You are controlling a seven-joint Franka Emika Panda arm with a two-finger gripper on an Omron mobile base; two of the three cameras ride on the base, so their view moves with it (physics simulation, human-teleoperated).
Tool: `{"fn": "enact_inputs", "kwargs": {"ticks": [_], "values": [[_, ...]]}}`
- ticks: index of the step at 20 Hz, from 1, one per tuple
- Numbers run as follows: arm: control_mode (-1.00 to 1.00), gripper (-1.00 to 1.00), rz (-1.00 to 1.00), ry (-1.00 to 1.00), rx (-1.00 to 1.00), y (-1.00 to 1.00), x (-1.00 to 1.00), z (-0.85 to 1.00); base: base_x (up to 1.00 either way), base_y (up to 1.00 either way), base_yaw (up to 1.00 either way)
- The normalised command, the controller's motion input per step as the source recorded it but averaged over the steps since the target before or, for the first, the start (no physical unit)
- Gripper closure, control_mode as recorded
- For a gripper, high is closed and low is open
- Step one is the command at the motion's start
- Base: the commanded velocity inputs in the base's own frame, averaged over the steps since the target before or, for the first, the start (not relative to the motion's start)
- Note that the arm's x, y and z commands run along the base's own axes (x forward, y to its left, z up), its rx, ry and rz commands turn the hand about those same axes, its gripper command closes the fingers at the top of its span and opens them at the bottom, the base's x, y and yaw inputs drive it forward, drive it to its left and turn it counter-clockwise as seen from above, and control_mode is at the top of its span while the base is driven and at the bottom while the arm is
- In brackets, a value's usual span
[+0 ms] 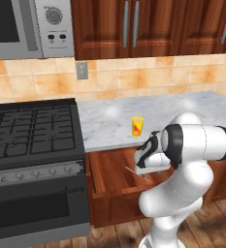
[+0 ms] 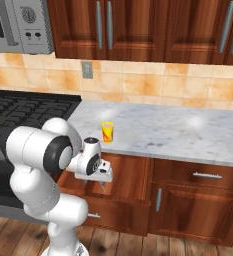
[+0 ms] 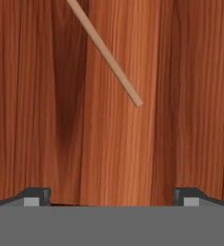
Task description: Pick up the straw from the right drawer and put it inside the smoothie cup.
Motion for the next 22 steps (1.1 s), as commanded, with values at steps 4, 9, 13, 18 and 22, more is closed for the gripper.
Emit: {"fn": "enact_inputs", "kwargs": {"ticks": [4, 9, 13, 18, 22], "values": [[-1.00, -1.00, 0.00, 0.00, 0.00, 0.03, 0.16, -0.13, 0.00, 0.00, 0.00], [-1.00, -1.00, 0.01, -0.03, 0.00, 0.00, 0.13, -0.24, 0.00, 0.00, 0.00], [-1.00, -1.00, 0.04, -0.04, 0.00, 0.00, 0.15, -0.31, 0.00, 0.00, 0.00], [-1.00, -1.00, 0.04, -0.03, 0.00, 0.00, 0.18, -0.26, 0.00, 0.00, 0.00], [-1.00, -1.00, 0.04, -0.02, 0.00, 0.00, 0.21, -0.22, 0.00, 0.00, 0.00]]}}
